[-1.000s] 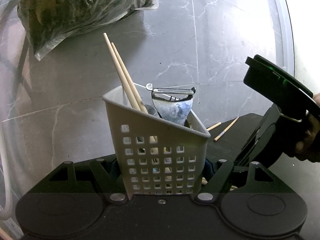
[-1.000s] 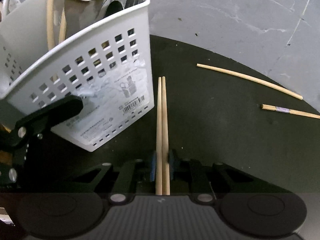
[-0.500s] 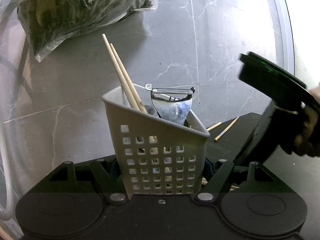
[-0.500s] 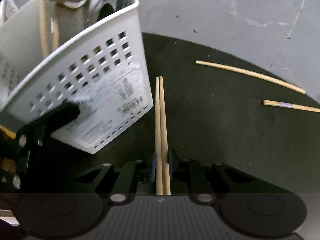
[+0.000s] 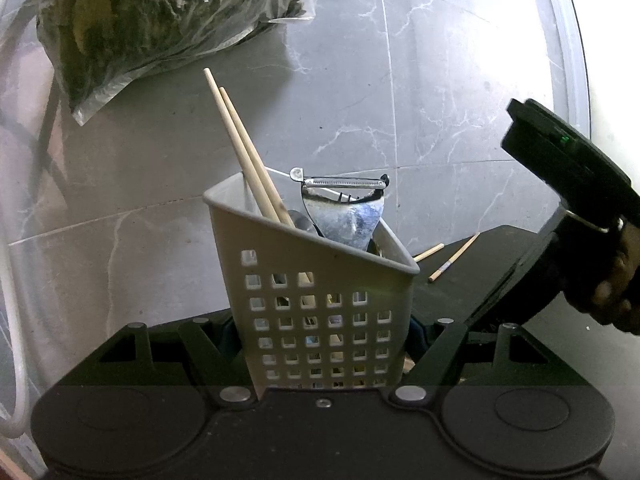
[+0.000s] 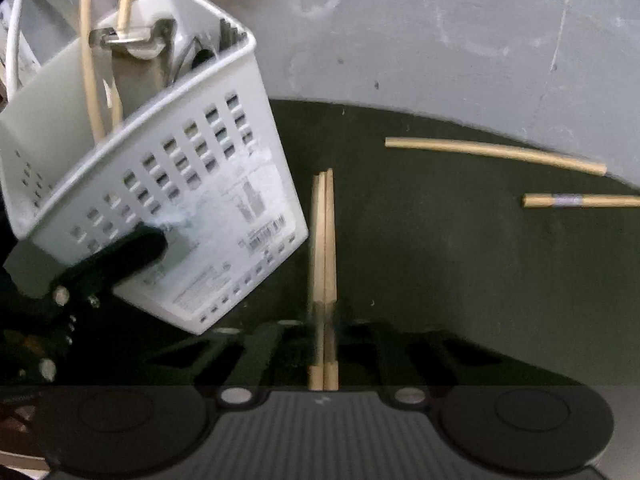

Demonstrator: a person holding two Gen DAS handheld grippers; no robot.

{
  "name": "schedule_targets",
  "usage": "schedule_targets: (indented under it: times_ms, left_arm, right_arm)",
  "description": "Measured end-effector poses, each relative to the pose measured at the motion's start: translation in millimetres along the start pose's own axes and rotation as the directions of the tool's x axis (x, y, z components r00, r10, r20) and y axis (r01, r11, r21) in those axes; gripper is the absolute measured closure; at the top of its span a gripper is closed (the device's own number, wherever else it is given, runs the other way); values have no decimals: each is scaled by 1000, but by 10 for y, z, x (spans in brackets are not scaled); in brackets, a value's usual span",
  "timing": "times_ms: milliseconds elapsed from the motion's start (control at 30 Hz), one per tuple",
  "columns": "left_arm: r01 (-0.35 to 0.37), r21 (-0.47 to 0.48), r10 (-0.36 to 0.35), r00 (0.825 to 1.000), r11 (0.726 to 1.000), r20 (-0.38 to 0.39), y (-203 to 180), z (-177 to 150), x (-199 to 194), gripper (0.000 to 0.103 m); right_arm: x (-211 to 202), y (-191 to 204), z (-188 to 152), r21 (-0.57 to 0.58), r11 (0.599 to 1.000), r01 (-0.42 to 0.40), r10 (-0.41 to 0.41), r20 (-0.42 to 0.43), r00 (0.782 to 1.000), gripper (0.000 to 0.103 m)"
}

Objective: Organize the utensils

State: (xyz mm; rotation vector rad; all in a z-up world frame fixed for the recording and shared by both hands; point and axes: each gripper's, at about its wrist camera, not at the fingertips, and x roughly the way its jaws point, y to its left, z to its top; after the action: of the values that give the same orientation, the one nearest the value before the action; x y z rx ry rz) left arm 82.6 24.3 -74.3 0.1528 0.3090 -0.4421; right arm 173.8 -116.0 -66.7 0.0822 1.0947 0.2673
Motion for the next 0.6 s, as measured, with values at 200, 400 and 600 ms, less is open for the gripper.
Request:
schedule_targets:
  times_ms: [200, 400, 600]
  left_arm:
    - [1, 4, -1, 1000, 1000, -2, -2, 4, -6, 26]
    - [0, 1, 0, 1000, 1000, -2, 2, 7, -6, 26]
    - [1, -10, -1, 1000, 1000, -8, 16, 11, -18, 26]
  right_arm:
    - [-1, -57, 19, 24, 1000, -16, 17, -13, 1000, 103]
    - [72, -156, 27, 106, 993, -57, 58, -11, 998, 93]
    - [-36, -133, -229, 137, 988, -73, 78, -27, 997, 48]
